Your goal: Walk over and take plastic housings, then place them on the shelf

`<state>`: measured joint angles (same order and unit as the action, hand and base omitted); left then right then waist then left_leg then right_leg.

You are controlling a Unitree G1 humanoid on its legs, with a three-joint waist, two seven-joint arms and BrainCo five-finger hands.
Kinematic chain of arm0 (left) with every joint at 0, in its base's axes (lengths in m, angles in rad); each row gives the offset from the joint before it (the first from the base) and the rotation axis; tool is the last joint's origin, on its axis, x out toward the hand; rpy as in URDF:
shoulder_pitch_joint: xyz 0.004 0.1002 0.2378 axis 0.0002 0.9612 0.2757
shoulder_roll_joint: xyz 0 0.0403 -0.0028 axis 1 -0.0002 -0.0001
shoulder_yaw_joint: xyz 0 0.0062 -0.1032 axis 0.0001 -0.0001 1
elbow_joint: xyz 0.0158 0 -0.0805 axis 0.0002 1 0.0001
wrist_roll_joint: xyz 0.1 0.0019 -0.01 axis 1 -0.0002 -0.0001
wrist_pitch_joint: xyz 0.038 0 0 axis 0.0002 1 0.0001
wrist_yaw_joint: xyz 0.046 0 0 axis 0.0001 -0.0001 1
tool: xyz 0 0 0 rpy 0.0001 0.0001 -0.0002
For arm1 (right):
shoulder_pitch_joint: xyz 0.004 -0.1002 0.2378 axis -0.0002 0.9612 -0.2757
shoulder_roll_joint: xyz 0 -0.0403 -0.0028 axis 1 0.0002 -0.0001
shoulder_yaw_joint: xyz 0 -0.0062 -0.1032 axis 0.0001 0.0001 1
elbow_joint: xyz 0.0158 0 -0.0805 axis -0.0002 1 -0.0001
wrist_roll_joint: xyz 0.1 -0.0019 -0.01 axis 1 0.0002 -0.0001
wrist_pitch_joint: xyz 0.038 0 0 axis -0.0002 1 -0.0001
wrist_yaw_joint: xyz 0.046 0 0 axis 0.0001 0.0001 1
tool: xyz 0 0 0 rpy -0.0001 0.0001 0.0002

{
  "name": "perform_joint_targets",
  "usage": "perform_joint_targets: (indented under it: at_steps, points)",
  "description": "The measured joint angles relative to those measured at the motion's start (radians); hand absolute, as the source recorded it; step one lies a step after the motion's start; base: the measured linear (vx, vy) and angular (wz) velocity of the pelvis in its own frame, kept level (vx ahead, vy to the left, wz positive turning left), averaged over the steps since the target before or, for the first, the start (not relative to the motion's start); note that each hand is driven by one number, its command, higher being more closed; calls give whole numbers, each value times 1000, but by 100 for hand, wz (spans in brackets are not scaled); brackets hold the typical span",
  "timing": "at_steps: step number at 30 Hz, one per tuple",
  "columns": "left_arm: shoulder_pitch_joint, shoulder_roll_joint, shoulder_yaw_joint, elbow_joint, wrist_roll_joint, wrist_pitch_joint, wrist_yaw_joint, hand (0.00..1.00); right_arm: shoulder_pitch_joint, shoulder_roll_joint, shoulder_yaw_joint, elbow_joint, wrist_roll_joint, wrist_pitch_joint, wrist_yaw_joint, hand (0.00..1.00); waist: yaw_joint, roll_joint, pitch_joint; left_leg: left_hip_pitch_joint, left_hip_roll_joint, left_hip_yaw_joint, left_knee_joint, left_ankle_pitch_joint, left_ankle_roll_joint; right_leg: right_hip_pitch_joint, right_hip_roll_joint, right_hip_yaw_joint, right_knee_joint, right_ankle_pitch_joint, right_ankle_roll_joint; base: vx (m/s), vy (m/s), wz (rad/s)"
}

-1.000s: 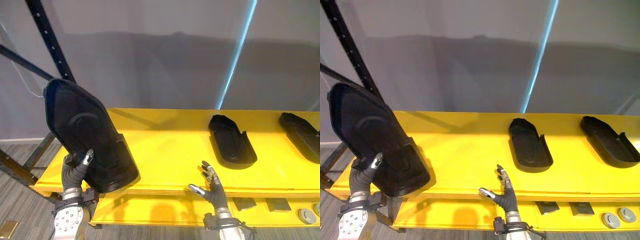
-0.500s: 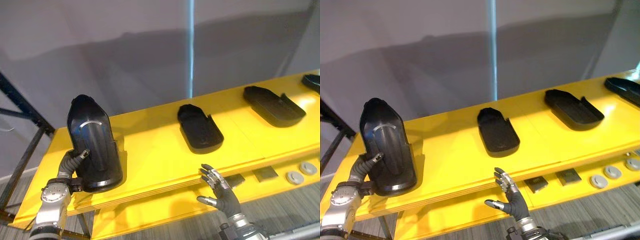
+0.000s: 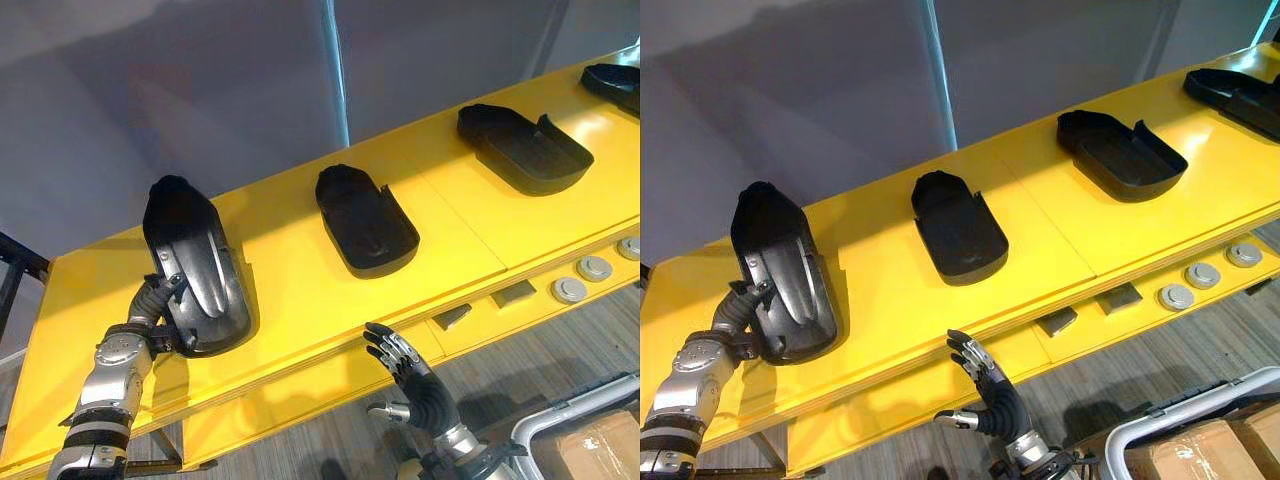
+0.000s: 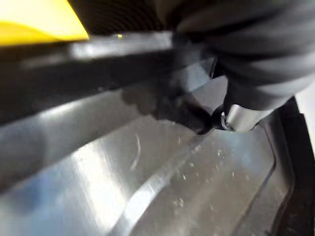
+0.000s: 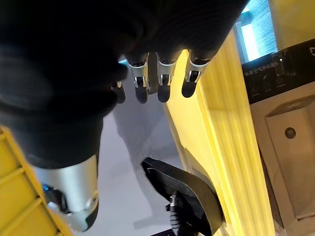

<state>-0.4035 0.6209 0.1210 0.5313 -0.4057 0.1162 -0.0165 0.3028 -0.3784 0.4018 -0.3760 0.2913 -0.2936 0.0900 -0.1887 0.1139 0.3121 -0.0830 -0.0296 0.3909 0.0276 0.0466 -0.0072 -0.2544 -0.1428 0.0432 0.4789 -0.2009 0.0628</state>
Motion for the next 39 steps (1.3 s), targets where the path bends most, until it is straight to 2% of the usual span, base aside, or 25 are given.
perform_joint_targets:
  at_steps: [5, 7, 8, 13, 20, 25, 27, 29, 30, 32, 33, 34, 36, 38, 39]
  points:
    - [-14, 0, 2, 4, 50, 41, 52, 100, 0, -9, 12, 0, 16, 0, -25, 0, 11, 3, 17, -5, 0, 2, 2, 0, 0, -6, 0, 2, -2, 0, 0, 0, 0, 0]
    - [-24, 1, 12, 4, 82, 56, 53, 100, -1, -9, 12, 0, 17, 0, -26, 0, 11, 7, 26, -6, 0, 2, 4, 0, 1, -6, 0, 1, -2, 0, 0, 0, 0, 0]
    - [-26, 3, 13, 4, 100, 61, 52, 0, 0, -11, 12, 0, 17, 0, -26, 0, 10, 11, 30, -8, 1, 2, 5, 0, 1, -8, 0, 1, -2, 0, 0, 0, 0, 0]
    - [-31, 5, 23, 4, 128, 72, 65, 0, 0, -15, 12, 1, 17, 0, -25, 0, 11, 20, 40, -12, 5, 1, 10, 6, 9, -10, 3, 0, -1, 0, 0, 0, 0, 0]
    - [-58, 6, 54, 1, 126, 125, 132, 0, 5, -14, 12, 1, 17, 3, -34, 0, 11, 20, 47, -11, 11, -5, 11, 11, 16, -6, 9, -7, -4, 2, -2, 0, 0, 0]
    - [-60, 5, 59, 1, -23, 125, 208, 0, 11, -7, 12, 3, 16, 3, -38, 0, 6, 19, 59, 7, 14, -6, 9, 12, 18, 16, 12, -15, -16, 4, -4, 0, 0, 0]
    - [-66, 5, 66, -2, -94, 82, 238, 0, 19, -3, 11, 3, 16, 3, -36, 0, 5, 18, 60, 10, 15, -8, 8, 12, 18, 22, 13, -19, -19, 4, -4, 0, 0, 0]
    - [-70, 5, 71, -50, -234, -6, 277, 0, 36, 23, 7, 9, 14, 1, -19, 0, 2, 18, 61, 31, 16, -11, 2, 12, 18, 47, 14, -24, -30, 4, -4, 0, 0, 0]
    - [-71, 5, 72, -76, -265, -32, 283, 0, 40, 32, 7, 11, 13, 0, -14, 0, 2, 18, 61, 38, 16, -12, 0, 12, 18, 55, 15, -25, -34, 4, -4, 0, 0, 0]
    - [-74, 4, 111, -211, -374, -137, 292, 0, 54, 63, 5, 14, 9, -5, 12, 0, -5, 17, 61, 56, 17, -13, -5, 12, 18, 76, 16, -27, -42, 4, -4, 0, 0, 0]
    - [-76, 4, 120, -242, -385, -159, 296, 100, 55, 70, 3, 15, 4, -5, 17, 0, -6, 17, 61, 61, 17, -13, -6, 12, 18, 81, 16, -26, -44, 4, -4, 8, 21, -5]
    - [-76, 5, 133, -299, -383, -197, 317, 100, 57, 80, 1, 21, -10, -8, 30, 0, -11, 18, 60, 73, 17, -14, -9, 12, 17, 94, 18, -27, -48, 4, -4, 9, 13, -3]
    - [-67, 5, 151, -369, -328, -241, 358, 100, 58, 85, 2, 48, -12, -18, 47, 0, -11, 17, 55, 96, 22, -16, -9, 11, 17, 122, 22, -31, -56, 4, -5, 5, 3, -2]
    - [-39, 5, 171, -391, -305, -255, 364, 100, 63, 86, 2, 49, -23, -19, 49, 0, -10, 18, 48, 101, 25, -18, -8, 11, 17, 127, 25, -32, -57, 3, -5, 0, 0, 0]
    - [43, 1, 192, -435, -293, -262, 361, 100, 75, 96, 0, 58, -28, -26, 49, 0, -10, 18, 30, 104, 31, -27, -6, 11, 17, 138, 29, -40, -65, 2, -6, -7, -23, 9]
